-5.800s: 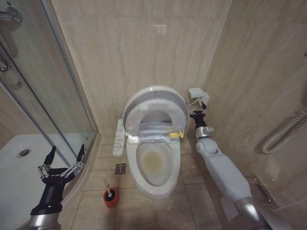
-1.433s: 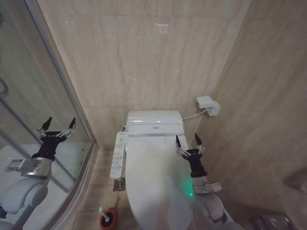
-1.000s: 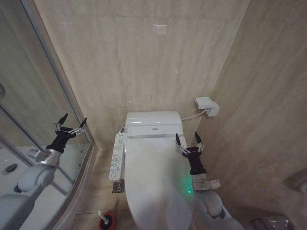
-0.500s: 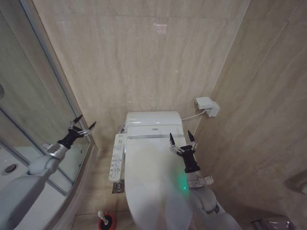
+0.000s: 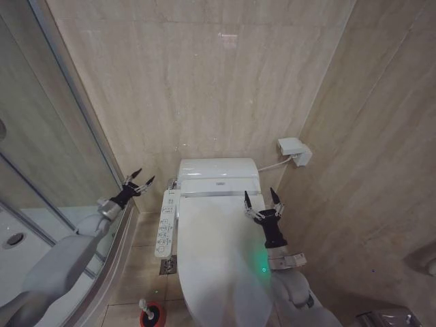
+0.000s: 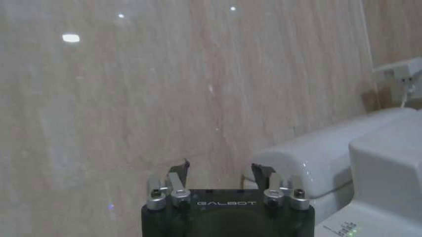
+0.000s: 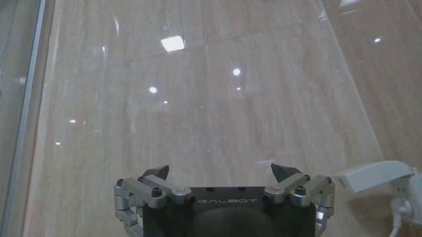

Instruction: Open the toilet lid, clean the toilet bowl with a toilet brush, close the toilet lid, and flush.

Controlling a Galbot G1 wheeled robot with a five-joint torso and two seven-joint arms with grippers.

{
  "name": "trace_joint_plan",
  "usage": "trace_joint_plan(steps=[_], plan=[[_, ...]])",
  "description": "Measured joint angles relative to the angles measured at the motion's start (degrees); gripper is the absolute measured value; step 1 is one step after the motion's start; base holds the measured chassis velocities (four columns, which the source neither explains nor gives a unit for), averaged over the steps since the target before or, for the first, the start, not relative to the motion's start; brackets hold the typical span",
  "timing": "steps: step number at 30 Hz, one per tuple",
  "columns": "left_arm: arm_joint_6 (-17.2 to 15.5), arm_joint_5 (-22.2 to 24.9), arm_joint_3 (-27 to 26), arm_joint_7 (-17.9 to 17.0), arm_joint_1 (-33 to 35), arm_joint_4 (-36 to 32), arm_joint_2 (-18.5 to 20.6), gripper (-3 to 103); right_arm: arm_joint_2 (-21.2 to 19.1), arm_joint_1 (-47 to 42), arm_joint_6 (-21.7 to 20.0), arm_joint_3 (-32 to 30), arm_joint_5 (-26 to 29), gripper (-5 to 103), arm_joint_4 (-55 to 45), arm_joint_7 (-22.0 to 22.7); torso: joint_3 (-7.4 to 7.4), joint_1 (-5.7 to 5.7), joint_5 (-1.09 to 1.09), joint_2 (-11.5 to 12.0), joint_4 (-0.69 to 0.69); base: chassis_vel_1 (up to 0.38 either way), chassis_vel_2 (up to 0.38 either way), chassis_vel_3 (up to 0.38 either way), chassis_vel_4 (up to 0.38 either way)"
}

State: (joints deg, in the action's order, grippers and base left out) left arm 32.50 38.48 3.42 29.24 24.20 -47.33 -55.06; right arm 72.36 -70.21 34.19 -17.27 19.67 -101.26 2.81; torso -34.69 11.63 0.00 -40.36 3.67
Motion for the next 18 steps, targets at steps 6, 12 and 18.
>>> trace_joint_plan(steps=[6, 12, 18], plan=[[0.4, -2.2, 2.5, 2.0, -5.3, 5.6, -4.5, 60, -0.2, -0.6, 0.0, -0.7, 0.3, 100, -1.2, 0.0, 0.0, -0.01, 0.01, 0.0, 0.02, 0.0, 0.0, 0.0, 0.0], [0.5, -4.1, 4.3, 2.8, -8.5, 10.1, -6.6, 60, -0.1, -0.6, 0.0, -1.2, 0.6, 100, -1.2, 0.0, 0.0, 0.0, 0.01, 0.0, 0.0, 0.0, 0.0, 0.0, 0.0], [0.5, -6.1, 6.3, 2.9, -10.6, 13.5, -7.5, 32, -0.1, -0.7, 0.3, -1.4, 0.7, 100, -0.9, 0.0, 0.0, -0.01, 0.0, 0.0, -0.01, 0.0, 0.0, 0.0, 0.0]])
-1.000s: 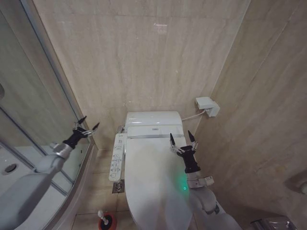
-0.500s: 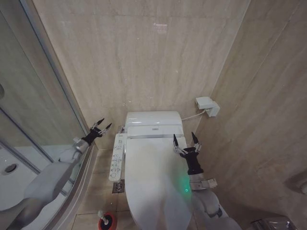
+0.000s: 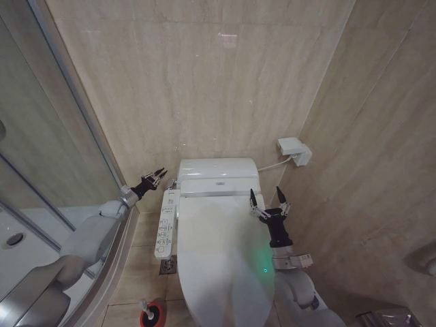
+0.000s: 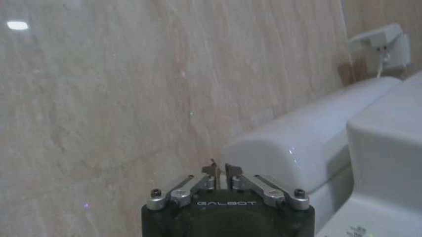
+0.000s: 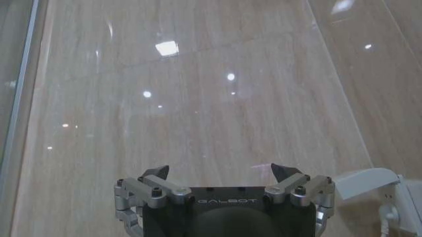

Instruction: Open the toilet lid, clean the toilet bowl with a toilet brush, close the toilet lid, and flush.

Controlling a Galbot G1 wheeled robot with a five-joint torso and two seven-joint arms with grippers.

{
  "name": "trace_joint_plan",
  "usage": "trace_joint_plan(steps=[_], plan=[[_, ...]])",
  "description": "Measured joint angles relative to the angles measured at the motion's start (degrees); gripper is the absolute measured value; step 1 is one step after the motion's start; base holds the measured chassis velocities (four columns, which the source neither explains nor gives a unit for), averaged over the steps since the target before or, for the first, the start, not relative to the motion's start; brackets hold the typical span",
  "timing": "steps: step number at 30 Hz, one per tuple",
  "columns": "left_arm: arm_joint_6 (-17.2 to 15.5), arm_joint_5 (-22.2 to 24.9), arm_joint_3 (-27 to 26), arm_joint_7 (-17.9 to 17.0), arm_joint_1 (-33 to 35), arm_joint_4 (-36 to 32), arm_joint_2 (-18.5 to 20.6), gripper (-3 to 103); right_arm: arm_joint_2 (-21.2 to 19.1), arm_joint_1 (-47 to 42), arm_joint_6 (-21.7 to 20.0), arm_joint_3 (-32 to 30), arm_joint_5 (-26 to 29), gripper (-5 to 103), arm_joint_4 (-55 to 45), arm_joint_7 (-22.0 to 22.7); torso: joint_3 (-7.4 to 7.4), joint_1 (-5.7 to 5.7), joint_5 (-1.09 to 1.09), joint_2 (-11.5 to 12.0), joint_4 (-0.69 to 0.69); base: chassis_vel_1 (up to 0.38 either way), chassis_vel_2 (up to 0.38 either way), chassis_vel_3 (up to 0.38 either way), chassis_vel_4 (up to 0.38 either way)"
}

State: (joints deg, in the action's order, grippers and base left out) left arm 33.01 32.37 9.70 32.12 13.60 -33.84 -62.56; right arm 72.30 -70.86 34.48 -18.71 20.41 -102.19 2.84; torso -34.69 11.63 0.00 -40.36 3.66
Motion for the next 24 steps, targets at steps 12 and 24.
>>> trace_joint_plan(steps=[12, 24], plan=[[-0.1, -3.3, 4.9, 0.0, -0.4, 3.6, -0.5, 0, 0.6, 0.2, 0.0, 0.2, 0.0, 100, 0.2, 0.0, 0.0, 0.0, -0.01, 0.0, 0.0, 0.0, 0.0, 0.0, 0.0], [0.0, -3.4, 5.2, 0.3, 0.1, 4.1, -0.7, 0, 0.9, 0.2, 0.1, 1.1, -0.1, 100, 0.7, 0.0, 0.01, 0.0, 0.0, 0.0, 0.01, 0.0, 0.0, 0.0, 0.0]])
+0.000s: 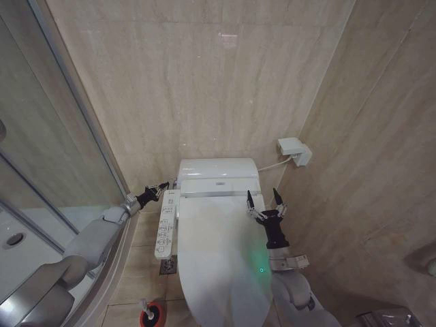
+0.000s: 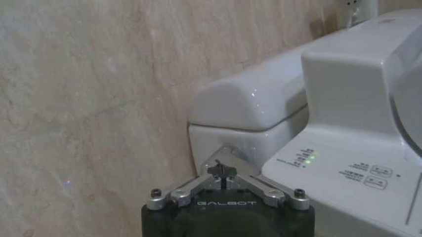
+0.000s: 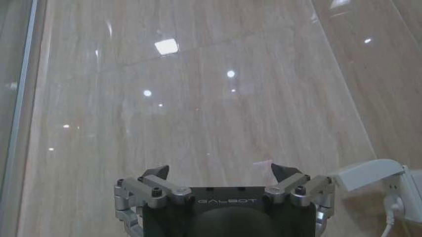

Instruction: Open the toilet lid, clean the toilet bowl with a toilet brush, close the toilet lid, and flush.

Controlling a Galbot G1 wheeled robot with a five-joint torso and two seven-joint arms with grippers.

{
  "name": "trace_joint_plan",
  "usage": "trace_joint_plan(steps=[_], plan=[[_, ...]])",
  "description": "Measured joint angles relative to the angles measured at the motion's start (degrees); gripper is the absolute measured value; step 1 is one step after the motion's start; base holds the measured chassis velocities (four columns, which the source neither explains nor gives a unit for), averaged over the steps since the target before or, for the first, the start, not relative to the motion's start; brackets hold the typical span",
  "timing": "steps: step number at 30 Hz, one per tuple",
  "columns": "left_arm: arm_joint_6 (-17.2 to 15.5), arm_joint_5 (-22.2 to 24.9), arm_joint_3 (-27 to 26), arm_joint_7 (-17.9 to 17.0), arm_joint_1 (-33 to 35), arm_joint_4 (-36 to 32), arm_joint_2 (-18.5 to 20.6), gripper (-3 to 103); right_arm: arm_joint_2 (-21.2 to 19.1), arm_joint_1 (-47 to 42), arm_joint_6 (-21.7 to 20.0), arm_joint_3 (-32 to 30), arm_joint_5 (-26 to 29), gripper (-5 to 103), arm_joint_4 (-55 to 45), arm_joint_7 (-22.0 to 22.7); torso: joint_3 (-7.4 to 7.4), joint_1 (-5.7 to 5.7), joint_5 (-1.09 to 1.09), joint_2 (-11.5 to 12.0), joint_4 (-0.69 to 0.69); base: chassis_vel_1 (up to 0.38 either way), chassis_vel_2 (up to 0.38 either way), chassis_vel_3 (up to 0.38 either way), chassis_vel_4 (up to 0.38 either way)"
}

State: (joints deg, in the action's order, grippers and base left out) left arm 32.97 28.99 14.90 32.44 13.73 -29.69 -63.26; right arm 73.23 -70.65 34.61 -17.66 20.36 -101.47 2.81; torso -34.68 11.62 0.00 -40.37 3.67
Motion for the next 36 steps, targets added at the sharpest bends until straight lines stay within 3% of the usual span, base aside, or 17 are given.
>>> trace_joint_plan(steps=[36], plan=[[0.0, -0.9, -0.4, -0.5, 0.1, 2.7, -2.5, 0, 0.0, -0.1, 0.4, 0.1, 0.0, 100, 0.5, 0.0, -0.01, 0.0, 0.0, 0.0, 0.0, 0.0, 0.0, 0.0, 0.0]])
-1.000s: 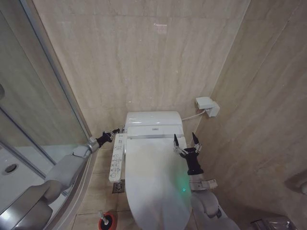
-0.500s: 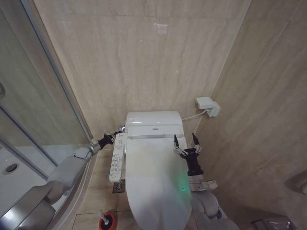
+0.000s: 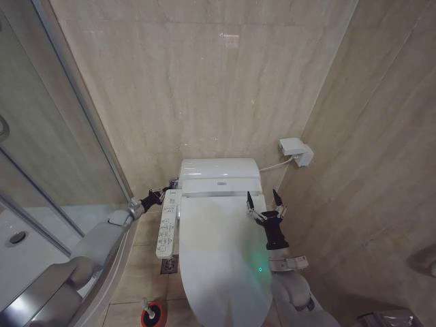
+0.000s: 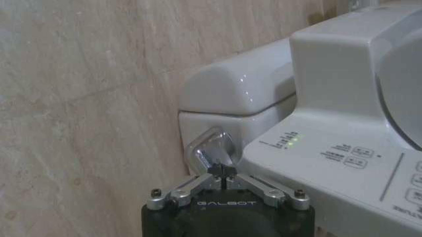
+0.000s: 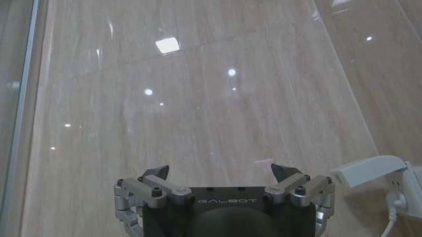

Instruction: Open the toilet lid, clean the toilet bowl with a toilet brush, close the toilet lid, and flush.

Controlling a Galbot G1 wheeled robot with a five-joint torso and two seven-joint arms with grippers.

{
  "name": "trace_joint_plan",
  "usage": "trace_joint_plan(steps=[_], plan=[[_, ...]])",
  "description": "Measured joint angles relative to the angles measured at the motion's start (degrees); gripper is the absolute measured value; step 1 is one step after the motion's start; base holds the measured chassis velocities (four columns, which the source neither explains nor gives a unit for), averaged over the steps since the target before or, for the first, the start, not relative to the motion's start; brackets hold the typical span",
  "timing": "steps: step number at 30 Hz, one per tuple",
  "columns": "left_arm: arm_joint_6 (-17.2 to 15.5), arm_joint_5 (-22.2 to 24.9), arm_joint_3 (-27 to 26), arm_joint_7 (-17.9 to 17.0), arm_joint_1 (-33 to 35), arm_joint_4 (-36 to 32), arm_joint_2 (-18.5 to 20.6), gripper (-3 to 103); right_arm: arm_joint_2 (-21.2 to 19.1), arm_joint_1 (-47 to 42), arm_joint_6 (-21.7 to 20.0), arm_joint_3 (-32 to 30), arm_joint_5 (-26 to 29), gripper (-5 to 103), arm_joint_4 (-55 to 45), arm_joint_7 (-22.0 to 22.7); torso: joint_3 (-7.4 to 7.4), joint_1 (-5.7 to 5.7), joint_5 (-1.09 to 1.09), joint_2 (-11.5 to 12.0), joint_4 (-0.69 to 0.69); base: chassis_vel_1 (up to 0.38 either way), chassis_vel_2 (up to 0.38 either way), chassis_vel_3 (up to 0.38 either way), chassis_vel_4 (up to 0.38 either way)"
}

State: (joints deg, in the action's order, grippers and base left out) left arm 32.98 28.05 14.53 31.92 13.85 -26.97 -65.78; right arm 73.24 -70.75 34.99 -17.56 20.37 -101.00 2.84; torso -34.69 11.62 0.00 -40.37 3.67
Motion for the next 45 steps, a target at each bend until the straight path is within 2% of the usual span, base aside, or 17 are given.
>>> trace_joint_plan(steps=[29, 45], plan=[[-0.1, 0.0, -0.1, -0.4, 0.0, 0.4, -0.5, 0, -0.2, 0.1, 0.2, 0.2, 0.1, 100, 0.3, 0.0, 0.0, 0.01, 0.0, 0.0, 0.02, 0.0, 0.0, 0.0, 0.0], [-0.2, 0.0, -0.3, -0.5, 0.2, 0.8, -1.2, 0, -0.7, 0.0, 0.3, 0.1, 0.6, 100, 0.4, -0.3, 0.0, 0.0, 0.01, 0.0, -0.02, 0.0, 0.0, 0.0, 0.0]])
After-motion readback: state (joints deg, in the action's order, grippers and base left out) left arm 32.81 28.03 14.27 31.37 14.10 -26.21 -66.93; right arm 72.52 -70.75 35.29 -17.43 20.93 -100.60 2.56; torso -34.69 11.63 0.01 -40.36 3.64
